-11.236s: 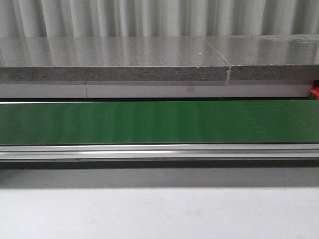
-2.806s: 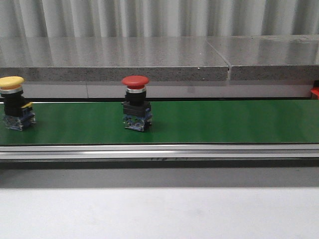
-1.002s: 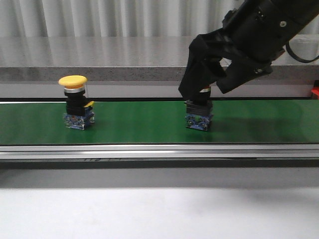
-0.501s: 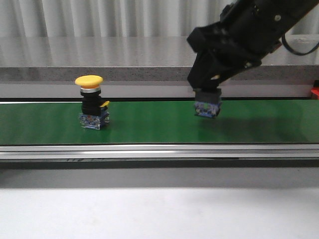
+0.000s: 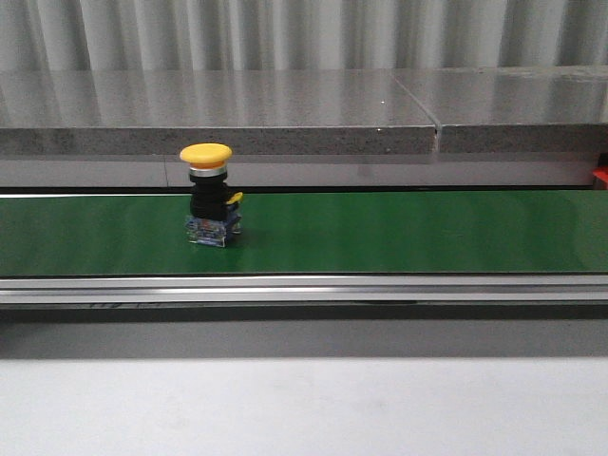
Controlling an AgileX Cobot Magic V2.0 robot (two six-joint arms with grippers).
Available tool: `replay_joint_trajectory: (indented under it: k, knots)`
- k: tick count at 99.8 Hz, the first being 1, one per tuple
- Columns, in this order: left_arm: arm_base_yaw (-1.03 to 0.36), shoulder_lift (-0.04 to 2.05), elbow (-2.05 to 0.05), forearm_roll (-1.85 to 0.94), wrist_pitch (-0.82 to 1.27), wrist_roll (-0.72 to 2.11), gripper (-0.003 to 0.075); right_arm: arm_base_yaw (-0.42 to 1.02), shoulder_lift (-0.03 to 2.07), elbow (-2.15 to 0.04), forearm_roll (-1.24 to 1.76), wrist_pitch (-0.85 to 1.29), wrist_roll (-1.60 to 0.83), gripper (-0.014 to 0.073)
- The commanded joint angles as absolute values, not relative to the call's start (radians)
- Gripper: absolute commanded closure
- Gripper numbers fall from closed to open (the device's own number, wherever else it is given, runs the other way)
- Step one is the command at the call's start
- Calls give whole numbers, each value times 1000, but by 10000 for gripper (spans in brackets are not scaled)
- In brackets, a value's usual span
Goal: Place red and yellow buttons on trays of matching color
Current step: 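Lower the red button into the red tray and open the right gripper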
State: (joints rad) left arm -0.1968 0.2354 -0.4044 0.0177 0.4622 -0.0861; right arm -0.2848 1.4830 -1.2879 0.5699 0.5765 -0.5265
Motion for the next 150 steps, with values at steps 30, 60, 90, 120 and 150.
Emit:
replay_joint_trajectory:
  k: [30,60,90,120,150]
  knots:
    - [-204,246,-432,9,392,-93,741,-639,1559,-1326,619,406,-507,435]
    - [-204,246,-432,9,392,-93,741,-654,1735,-1326,631,296,-509,435]
    - [-204,246,-432,9,392,-93,741,-654,1866,-1326,631,246,-512,435]
    - [-204,246,-432,9,392,-93,741,-654,1920,-1326,635,243,-512,435]
    - [-204,246,-432,9,392,-93,741,-654,1918,-1327,636,246,-512,135]
